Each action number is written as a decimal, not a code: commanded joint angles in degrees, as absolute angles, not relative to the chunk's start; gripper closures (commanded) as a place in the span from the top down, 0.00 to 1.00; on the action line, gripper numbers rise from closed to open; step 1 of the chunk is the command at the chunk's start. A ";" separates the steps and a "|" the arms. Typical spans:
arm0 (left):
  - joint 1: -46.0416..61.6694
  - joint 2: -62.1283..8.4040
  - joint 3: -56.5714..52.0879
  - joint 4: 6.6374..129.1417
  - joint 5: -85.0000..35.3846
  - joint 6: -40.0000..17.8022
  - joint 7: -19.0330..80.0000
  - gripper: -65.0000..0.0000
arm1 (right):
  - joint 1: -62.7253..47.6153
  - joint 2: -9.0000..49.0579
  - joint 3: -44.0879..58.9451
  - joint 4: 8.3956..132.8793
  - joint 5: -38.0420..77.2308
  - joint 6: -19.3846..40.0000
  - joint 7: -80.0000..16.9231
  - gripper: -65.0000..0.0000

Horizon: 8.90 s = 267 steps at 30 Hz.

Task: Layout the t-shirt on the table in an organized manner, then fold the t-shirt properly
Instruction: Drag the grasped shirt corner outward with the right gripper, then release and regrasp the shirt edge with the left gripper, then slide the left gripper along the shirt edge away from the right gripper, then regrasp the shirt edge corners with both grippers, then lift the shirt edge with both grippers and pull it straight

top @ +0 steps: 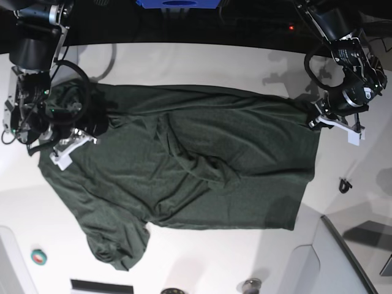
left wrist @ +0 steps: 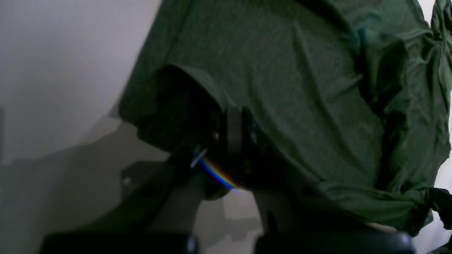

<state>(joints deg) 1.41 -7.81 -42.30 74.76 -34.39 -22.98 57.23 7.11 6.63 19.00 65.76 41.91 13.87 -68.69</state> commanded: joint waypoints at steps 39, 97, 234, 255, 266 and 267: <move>19.74 -13.23 -47.16 93.58 -39.08 -23.69 55.87 0.69 | -14.64 17.19 3.03 92.70 45.85 37.67 -45.32 0.33; 9.54 -2.86 -45.23 72.92 -23.52 -23.69 33.98 0.17 | -21.32 16.13 3.21 92.35 45.85 37.58 -37.58 0.01; 4.09 -7.08 -37.93 71.60 -23.69 -20.44 33.71 0.00 | -5.58 11.30 45.14 57.89 45.85 40.00 -46.46 0.65; 14.73 -7.16 -37.85 81.19 -23.69 -20.44 33.80 0.00 | -8.57 8.04 57.63 69.58 46.02 36.44 -60.35 0.01; 15.16 -7.16 -37.85 80.57 -23.60 -20.44 33.54 0.00 | -10.33 6.55 57.71 70.81 46.02 33.63 -60.18 0.01; 15.16 -7.16 -37.85 80.75 -23.60 -20.44 33.54 0.00 | -10.42 6.55 57.71 70.90 46.02 33.63 -60.18 0.01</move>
<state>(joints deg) 15.33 -6.37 -37.65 79.77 -22.94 -20.14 34.94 -10.41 5.63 57.39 69.76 45.01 33.82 -60.71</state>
